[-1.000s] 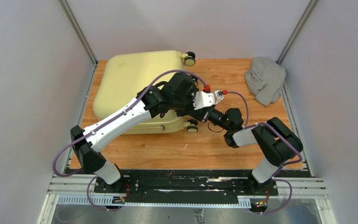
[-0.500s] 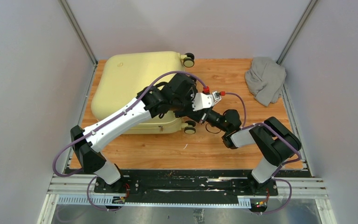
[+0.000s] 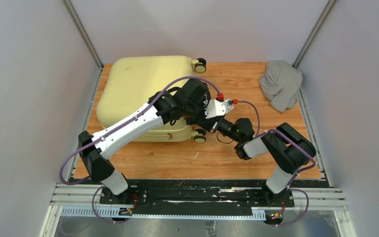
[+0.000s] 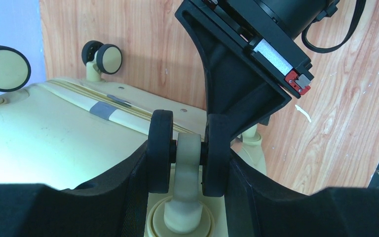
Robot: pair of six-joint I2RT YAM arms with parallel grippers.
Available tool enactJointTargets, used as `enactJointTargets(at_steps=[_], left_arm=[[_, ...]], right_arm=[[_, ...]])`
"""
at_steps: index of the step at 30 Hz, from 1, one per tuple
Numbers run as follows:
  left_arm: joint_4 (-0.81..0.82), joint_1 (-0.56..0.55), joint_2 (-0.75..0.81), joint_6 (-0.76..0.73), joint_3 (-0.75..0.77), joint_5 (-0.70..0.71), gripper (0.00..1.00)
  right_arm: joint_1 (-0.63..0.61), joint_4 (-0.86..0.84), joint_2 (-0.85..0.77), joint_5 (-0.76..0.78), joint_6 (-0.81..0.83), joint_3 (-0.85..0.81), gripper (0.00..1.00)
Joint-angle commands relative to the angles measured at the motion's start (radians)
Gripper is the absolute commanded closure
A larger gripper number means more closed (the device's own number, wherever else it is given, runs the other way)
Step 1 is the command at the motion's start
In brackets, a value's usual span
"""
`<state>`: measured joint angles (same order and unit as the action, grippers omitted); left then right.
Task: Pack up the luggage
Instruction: Zip the luggage at the center of the board.
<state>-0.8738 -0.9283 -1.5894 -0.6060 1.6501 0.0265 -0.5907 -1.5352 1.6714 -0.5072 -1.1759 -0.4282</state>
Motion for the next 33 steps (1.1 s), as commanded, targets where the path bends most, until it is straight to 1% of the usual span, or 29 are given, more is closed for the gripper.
enactJointTargets(at_steps=[1, 10, 16, 21, 25, 28, 30, 33], left_arm=[[0.344, -0.009, 0.045, 0.000, 0.151, 0.019, 1.00], [0.366, -0.009, 0.028, -0.014, 0.149, 0.029, 1.00], [0.391, -0.009, 0.002, -0.048, 0.183, 0.051, 1.00], [0.406, -0.005, -0.015, -0.072, 0.200, 0.070, 1.00], [0.405, -0.004, -0.010, -0.068, 0.193, 0.068, 1.00], [0.398, -0.004, -0.005, -0.061, 0.190, 0.061, 1.00], [0.387, -0.004, 0.002, -0.057, 0.191, 0.056, 1.00], [0.360, -0.004, 0.014, -0.051, 0.190, 0.047, 1.00]], right_arm=[[-0.069, 0.015, 0.011, -0.080, 0.040, 0.016, 0.95], [-0.117, 0.006, 0.014, -0.102, 0.056, 0.030, 0.96], [-0.149, -0.023, 0.038, -0.097, 0.044, 0.035, 0.96], [-0.187, -0.010, 0.033, -0.103, 0.075, 0.042, 0.96], [-0.191, 0.021, 0.030, -0.114, 0.100, 0.040, 0.96], [-0.180, 0.026, 0.029, -0.104, 0.106, 0.050, 0.93], [-0.149, 0.000, 0.020, -0.093, 0.093, 0.079, 0.91], [-0.068, -0.008, -0.035, -0.076, 0.091, 0.138, 0.82]])
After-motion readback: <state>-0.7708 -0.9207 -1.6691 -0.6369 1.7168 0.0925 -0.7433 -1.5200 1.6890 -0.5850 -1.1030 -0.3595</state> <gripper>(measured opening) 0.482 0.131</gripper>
